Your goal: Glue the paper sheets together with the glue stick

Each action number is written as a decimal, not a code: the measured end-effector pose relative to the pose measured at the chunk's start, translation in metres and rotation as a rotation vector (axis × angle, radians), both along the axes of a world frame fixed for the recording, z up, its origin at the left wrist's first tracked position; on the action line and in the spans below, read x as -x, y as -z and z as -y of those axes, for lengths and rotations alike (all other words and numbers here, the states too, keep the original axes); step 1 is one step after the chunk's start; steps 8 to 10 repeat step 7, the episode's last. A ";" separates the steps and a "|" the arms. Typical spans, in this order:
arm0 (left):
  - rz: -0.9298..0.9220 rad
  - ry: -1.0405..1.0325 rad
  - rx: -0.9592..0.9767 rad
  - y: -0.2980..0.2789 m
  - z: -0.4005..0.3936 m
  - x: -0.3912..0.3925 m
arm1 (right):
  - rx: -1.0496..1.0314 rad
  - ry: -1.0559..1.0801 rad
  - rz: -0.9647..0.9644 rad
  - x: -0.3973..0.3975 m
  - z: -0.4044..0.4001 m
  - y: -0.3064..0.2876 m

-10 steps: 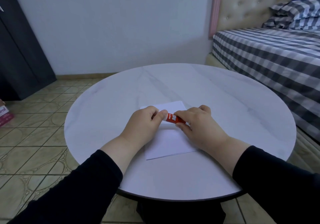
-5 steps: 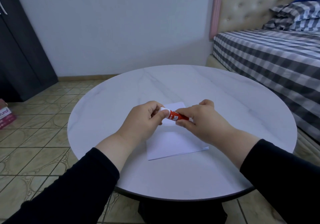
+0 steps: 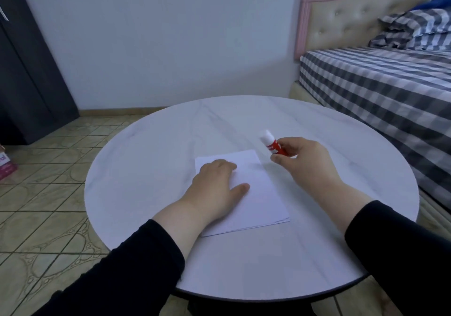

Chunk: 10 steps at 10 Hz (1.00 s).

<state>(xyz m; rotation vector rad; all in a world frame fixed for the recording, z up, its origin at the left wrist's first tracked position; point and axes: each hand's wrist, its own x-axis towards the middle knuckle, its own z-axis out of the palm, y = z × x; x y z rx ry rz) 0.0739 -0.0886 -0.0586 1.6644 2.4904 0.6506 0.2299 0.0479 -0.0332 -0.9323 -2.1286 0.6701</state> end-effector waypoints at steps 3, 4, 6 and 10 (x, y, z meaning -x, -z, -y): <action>-0.048 0.059 0.055 0.005 -0.002 0.003 | 0.282 0.045 -0.110 0.011 -0.028 0.017; -0.036 0.071 0.047 0.004 -0.001 0.003 | 0.264 0.039 -0.085 0.013 -0.029 0.022; -0.028 0.066 0.051 0.002 0.003 -0.001 | 0.250 0.026 -0.031 0.013 -0.028 0.026; -0.024 0.064 0.044 0.000 0.005 -0.003 | 0.279 0.028 -0.038 0.012 -0.024 0.023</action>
